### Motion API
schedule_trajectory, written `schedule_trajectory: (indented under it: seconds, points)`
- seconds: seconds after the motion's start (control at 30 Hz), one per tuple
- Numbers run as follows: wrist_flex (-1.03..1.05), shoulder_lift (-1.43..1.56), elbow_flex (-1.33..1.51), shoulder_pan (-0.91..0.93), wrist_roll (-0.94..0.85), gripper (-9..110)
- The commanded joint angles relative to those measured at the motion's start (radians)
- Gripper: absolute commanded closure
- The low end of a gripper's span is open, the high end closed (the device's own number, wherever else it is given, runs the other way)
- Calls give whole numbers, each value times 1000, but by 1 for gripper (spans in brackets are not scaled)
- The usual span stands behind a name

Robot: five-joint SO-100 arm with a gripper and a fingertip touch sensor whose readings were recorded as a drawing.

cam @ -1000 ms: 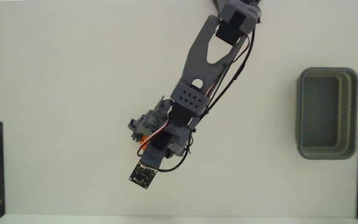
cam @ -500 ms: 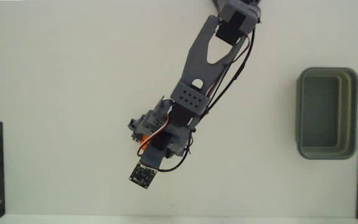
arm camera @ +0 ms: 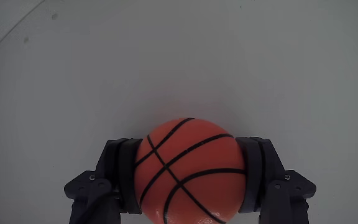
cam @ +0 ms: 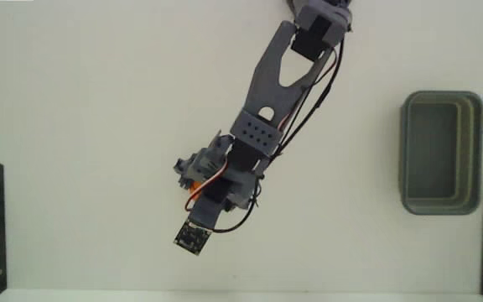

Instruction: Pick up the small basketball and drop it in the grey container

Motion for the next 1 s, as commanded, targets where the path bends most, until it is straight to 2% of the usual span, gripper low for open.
schedule_trajectory:
  seconds: [0.0, 0.97]
  points:
    - [40, 43, -75, 17, 5, 21]
    - [479, -85, -642, 17, 5, 21]
